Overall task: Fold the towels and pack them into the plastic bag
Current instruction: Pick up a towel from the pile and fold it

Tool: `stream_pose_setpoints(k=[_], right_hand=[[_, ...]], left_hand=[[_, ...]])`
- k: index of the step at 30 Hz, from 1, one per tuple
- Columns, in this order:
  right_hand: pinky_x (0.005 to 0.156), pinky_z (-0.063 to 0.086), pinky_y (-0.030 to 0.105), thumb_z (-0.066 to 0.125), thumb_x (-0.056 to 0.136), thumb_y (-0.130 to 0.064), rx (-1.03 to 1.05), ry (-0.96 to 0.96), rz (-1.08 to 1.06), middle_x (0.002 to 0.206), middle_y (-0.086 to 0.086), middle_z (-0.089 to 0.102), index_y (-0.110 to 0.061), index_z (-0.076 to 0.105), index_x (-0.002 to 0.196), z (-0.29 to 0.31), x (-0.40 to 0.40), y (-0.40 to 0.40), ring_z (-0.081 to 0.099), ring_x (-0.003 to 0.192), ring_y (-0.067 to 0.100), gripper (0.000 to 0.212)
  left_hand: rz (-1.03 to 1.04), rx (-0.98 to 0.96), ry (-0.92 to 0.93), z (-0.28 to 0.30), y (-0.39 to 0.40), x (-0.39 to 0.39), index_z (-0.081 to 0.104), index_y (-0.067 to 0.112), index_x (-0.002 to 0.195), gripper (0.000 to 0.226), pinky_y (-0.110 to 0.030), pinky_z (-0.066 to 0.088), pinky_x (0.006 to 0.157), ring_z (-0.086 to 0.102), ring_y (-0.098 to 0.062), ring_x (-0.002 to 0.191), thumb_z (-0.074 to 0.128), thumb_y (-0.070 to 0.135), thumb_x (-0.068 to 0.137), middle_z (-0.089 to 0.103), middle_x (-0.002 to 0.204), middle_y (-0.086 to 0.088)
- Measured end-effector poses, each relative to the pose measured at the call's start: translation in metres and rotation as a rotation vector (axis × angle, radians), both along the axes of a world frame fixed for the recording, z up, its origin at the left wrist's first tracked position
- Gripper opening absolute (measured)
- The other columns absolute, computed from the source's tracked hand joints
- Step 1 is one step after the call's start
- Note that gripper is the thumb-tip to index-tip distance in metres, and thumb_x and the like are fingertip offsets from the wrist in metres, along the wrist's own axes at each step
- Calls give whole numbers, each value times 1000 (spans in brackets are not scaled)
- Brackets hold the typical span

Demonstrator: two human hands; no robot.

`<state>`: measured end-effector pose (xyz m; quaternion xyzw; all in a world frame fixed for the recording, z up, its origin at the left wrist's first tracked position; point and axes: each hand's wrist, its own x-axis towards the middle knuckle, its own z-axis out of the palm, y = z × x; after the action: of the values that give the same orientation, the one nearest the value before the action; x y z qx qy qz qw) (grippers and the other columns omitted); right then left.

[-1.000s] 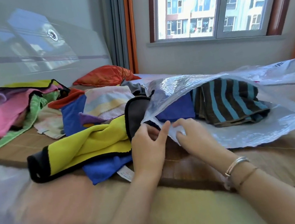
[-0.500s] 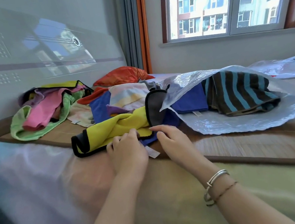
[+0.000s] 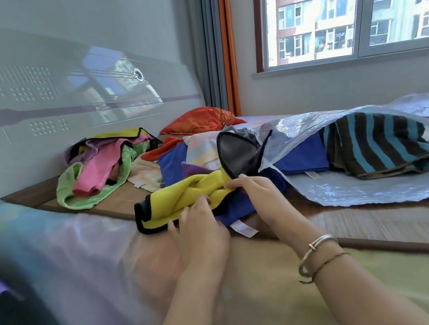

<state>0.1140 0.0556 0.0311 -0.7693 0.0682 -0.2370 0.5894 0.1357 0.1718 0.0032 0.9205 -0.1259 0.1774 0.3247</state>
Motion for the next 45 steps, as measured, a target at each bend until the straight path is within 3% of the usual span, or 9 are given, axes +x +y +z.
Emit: stream_pose_setpoints(k=[2,8,18,22,30,32,37,41,45], right_hand=[[70,45,11,45,101,-21,74,-56,114,87,-4,67,-10,72,95,13,-13,6,59,82,4,30],[74,46,35,66,89,-20,187,-152,0,76,-1,61,-20,68,86,35,-44,5,55,77,16,3],[63,48,36,57,89,-8,252,-109,-327,96,6,56,-18,57,111,39,-118,-54,52,78,19,24],[74,41,31,54,90,-10,174,-188,-543,93,2,55,-19,60,106,36,-153,-90,50,84,14,20],[80,48,32,74,79,-40,-163,406,-346,93,-2,68,-29,60,104,9,-193,-114,61,92,16,30],[71,45,27,77,78,-36,-253,416,-304,83,-1,70,-29,60,101,7,-198,-109,62,83,14,29],[72,45,24,73,81,-9,-294,232,-245,81,2,71,-23,67,92,-7,-201,-105,62,78,15,19],[70,47,15,64,86,0,-218,-198,-412,90,2,69,-22,62,95,-2,-202,-106,64,82,11,24],[70,54,24,55,89,9,-232,-185,-259,93,-3,70,-18,58,102,2,-203,-98,66,85,10,30]], left_hand=[[-2,-36,-5,3,6,-5,43,26,118,33,-50,27,110,47,-23,122,55,18,89,56,121,4],[66,-63,-136,17,27,-27,59,24,107,28,-39,42,87,57,-30,102,58,15,81,65,106,-1],[-290,-302,49,26,31,-71,63,29,72,12,-30,49,66,62,-9,73,72,28,80,65,67,13],[-477,-436,218,28,22,-74,70,20,79,7,-34,51,76,68,-18,83,76,16,79,72,79,2],[-871,-314,464,31,-10,-103,76,21,86,6,-23,52,73,68,-6,79,72,24,85,75,85,5],[-885,-271,430,27,-19,-104,77,26,86,4,-29,51,90,65,-4,97,73,25,83,73,104,11],[-821,-379,194,23,-34,-98,75,41,82,17,-32,25,116,20,-1,143,77,25,79,20,158,16],[-673,-441,44,23,-36,-92,72,33,82,13,-21,32,106,37,5,130,77,22,79,35,151,15],[-892,-332,150,19,-45,-102,78,25,80,8,-19,37,104,44,9,123,82,22,74,48,139,17]])
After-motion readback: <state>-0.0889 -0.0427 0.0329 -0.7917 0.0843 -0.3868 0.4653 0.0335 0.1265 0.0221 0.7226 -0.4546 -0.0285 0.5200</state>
